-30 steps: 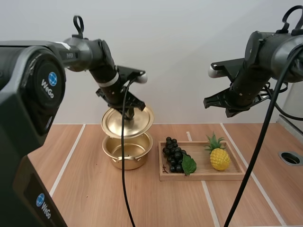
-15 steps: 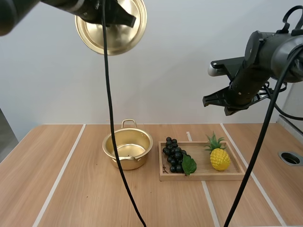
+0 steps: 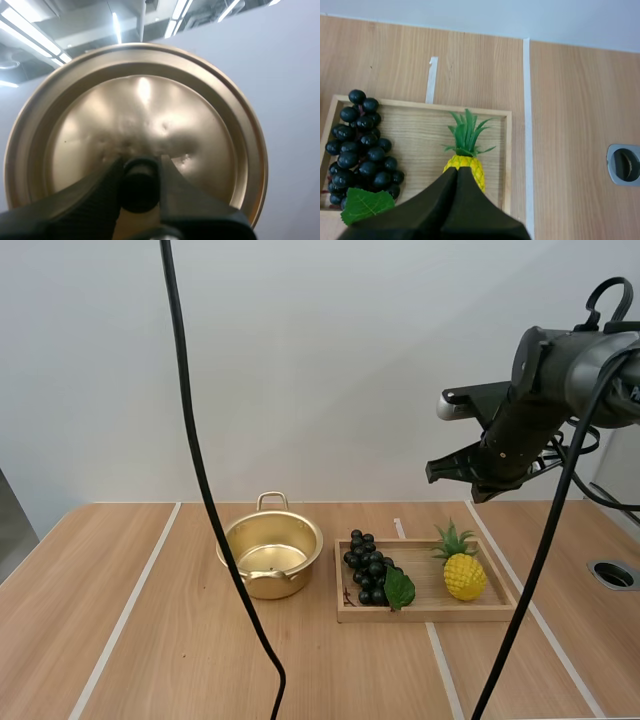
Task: Open the pot, put the pineapple inside, and close it
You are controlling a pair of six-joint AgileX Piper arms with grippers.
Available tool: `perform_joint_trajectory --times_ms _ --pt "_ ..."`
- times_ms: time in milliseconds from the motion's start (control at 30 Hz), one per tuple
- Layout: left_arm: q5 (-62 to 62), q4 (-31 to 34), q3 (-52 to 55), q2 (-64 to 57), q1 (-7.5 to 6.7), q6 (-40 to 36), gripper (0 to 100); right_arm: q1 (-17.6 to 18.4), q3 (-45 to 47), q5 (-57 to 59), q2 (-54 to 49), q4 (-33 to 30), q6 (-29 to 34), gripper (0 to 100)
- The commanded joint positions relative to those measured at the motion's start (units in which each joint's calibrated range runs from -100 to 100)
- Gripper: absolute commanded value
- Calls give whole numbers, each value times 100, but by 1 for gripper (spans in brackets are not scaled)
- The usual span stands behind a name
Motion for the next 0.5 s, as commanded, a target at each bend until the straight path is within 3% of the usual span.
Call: perform_joint_trajectory --times_ms 0,167,367,467 --pt "74 -138 -309 -33 8 -17 0 -26 126 -38 117 38 -30 0" --pt "90 -138 -574 -33 8 -17 0 -26 324 -171 401 38 -30 2" --pt "381 -150 -663 -33 8 -17 0 -26 534 -623 715 15 -30 78" --pt "498 -150 -663 -33 8 -17 0 -26 688 -1026 831 15 -30 93"
